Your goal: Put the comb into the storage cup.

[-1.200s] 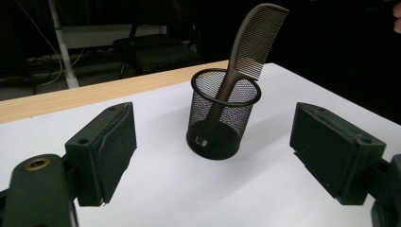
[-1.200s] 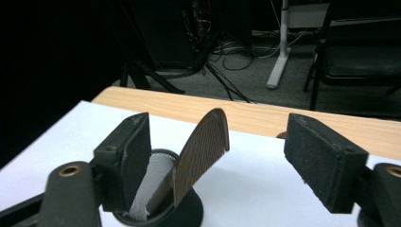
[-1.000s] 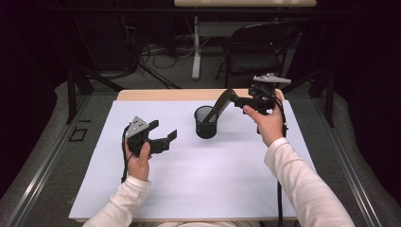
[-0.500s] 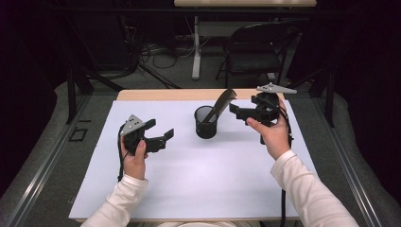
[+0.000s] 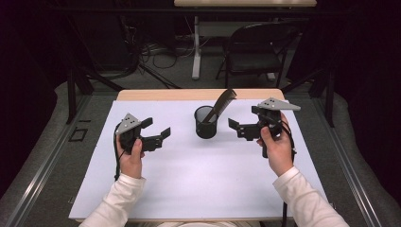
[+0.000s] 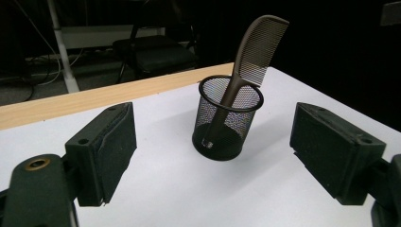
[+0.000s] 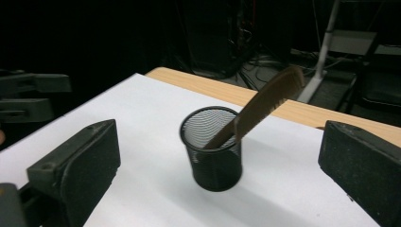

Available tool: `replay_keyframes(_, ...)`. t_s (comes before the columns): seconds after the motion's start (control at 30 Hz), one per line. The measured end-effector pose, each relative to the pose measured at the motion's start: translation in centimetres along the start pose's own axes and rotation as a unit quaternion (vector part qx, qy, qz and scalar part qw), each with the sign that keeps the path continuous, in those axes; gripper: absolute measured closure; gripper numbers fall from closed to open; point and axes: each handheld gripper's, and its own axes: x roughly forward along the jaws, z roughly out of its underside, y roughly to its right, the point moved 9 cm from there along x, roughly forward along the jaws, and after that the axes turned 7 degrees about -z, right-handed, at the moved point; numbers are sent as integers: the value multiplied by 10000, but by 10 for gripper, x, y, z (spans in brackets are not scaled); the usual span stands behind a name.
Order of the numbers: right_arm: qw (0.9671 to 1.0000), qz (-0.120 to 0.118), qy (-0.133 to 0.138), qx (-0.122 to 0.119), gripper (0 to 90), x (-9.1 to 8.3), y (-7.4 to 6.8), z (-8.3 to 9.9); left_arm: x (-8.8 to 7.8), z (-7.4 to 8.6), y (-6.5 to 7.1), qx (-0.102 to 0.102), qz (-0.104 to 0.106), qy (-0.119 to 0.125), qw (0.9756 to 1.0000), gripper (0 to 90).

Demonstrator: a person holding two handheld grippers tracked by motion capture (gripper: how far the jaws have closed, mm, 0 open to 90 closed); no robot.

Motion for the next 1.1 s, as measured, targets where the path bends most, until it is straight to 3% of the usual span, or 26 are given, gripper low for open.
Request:
replay_keyframes(0.33, 9999, 72, 120, 99, 0, -20, 3, 29, -1, -1, -4, -46, -9, 15, 10000, 160)
replay_keyframes(0.63, 9984, 524, 210, -26, 0, -30, 11, 48, -4, -3, -8, -74, -25, 65, 9999, 160)
replay_keyframes(0.83, 9980, 620, 118, -73, 0, -32, 11, 64, -6, -4, -12, -116, -44, 107, 9999, 159)
replay_keyframes(0.93, 9965, 815, 116, -132, 0, -35, 16, 74, -7, -4, -14, -116, -58, 107, 9999, 159)
replay_keyframes(1.1, 9957, 920, 121, -68, 0, -38, 24, 89, -6, -4, -14, -109, -64, 89, 9999, 159)
